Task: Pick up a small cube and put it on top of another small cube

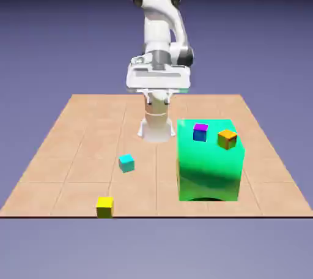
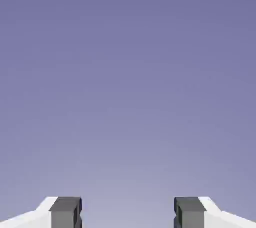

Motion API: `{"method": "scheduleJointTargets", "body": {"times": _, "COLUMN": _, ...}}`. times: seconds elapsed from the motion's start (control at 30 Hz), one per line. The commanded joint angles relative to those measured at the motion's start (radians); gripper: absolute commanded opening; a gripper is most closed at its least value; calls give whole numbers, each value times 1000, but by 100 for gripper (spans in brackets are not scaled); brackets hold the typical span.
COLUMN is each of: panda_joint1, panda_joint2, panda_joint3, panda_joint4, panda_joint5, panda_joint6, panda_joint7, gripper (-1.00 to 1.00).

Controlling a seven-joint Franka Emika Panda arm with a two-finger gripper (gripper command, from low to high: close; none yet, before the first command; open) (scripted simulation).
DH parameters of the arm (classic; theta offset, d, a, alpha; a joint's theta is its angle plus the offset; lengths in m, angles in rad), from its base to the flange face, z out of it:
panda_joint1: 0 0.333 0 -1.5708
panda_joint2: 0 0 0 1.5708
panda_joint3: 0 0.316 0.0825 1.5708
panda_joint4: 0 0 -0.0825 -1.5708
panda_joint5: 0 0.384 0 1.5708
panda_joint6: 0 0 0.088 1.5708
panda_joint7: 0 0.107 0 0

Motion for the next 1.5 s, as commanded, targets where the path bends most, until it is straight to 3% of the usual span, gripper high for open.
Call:
{"method": "scheduleJointTargets", "body": {"times": 0.0, "panda_joint1": -1, "panda_joint2": 34, "panda_joint3": -36, "panda_joint4": -12, "panda_joint5": -31, "panda_joint6": -21, "panda_joint7": -38, "gripper": 0}}
{"method": "scheduleJointTargets", "body": {"times": 0.4, "panda_joint1": -9, "panda_joint2": 409, "panda_joint3": -431, "panda_joint4": -142, "panda_joint5": -365, "panda_joint6": -247, "panda_joint7": -455, "gripper": 0}}
{"method": "scheduleJointTargets", "body": {"times": 0.73, "panda_joint1": -121, "panda_joint2": 755, "panda_joint3": -276, "panda_joint4": -108, "panda_joint5": -211, "panda_joint6": 62, "panda_joint7": -546, "gripper": 0}}
{"method": "scheduleJointTargets", "body": {"times": 0.77, "panda_joint1": -121, "panda_joint2": 755, "panda_joint3": -276, "panda_joint4": -108, "panda_joint5": -211, "panda_joint6": 62, "panda_joint7": -546, "gripper": -100}}
{"method": "scheduleJointTargets", "body": {"times": 1.13, "panda_joint1": -9, "panda_joint2": 409, "panda_joint3": -431, "panda_joint4": -142, "panda_joint5": -365, "panda_joint6": -247, "panda_joint7": -455, "gripper": -100}}
{"method": "scheduleJointTargets", "body": {"times": 1.47, "panda_joint1": 189, "panda_joint2": 642, "panda_joint3": -569, "panda_joint4": 184, "panda_joint5": -68, "panda_joint6": -409, "panda_joint7": -692, "gripper": -100}}
